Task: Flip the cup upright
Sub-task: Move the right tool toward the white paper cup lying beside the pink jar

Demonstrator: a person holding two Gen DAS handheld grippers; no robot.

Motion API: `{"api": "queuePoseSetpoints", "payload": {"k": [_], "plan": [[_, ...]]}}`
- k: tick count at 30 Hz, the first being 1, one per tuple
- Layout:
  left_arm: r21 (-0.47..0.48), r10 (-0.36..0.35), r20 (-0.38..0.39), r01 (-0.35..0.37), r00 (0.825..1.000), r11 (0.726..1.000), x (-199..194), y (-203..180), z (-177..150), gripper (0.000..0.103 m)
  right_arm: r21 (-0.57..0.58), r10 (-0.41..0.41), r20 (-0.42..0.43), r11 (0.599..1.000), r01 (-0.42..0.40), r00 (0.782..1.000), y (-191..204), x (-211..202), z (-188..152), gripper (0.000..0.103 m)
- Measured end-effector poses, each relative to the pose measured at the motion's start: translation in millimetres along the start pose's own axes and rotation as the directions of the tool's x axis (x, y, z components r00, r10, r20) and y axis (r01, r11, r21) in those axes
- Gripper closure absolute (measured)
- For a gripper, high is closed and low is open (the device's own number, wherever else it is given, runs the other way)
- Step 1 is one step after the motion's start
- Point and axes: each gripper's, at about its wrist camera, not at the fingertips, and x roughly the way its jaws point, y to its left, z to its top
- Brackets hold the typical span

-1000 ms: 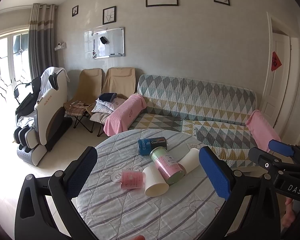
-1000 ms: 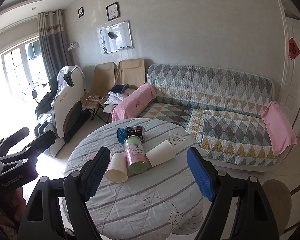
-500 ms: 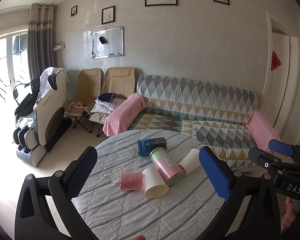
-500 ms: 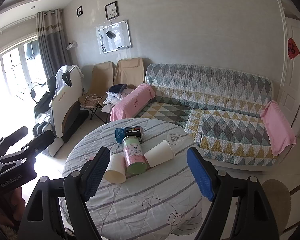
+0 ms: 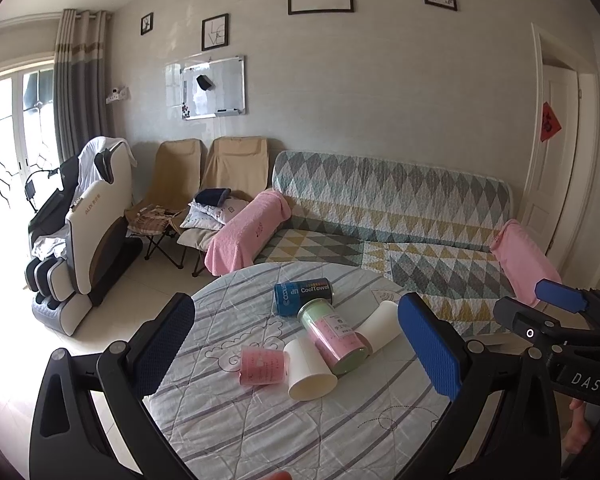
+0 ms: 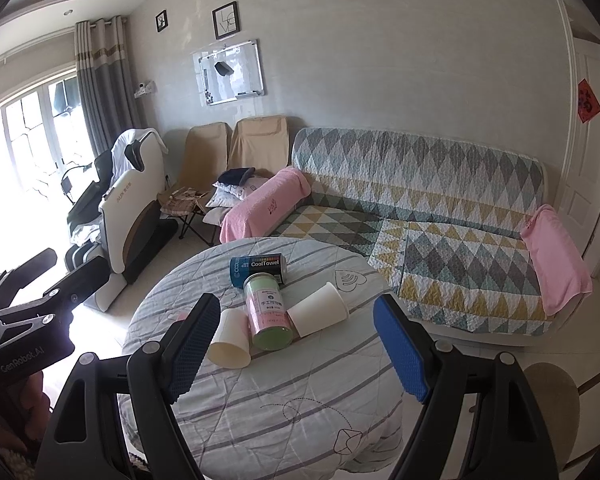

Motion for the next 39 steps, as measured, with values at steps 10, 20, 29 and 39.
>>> {"api": "queuePoseSetpoints", "payload": {"k": [10, 20, 29, 39], "plan": [[0.003, -0.002, -0.033, 0.002, 0.999, 1.000, 9, 1, -1, 0.000, 0.000, 0.005, -0.023, 1.000, -0.005, 1.000, 3, 6, 2, 0.023], [0.003, -0.012, -0.163, 0.012, 0.987, 1.000, 38, -1, -8, 0.000, 0.030, 0.005, -0.138, 1.000, -0.001, 0.990, -1, 30, -6, 0.023], [-0.022, -0.036, -0.316, 0.030, 0.948, 0.999, 66, 2, -28, 0.000, 0.065, 0.011, -0.278, 0.998, 0.008, 0.960, -2, 53, -21, 0.023], [-0.024, -0.040, -0.461, 0.033, 0.887, 0.999, 95, 4, -53, 0.000, 0.088, 0.026, -0.406, 0.996, 0.010, 0.914, -2, 83, -37, 0.023]]}}
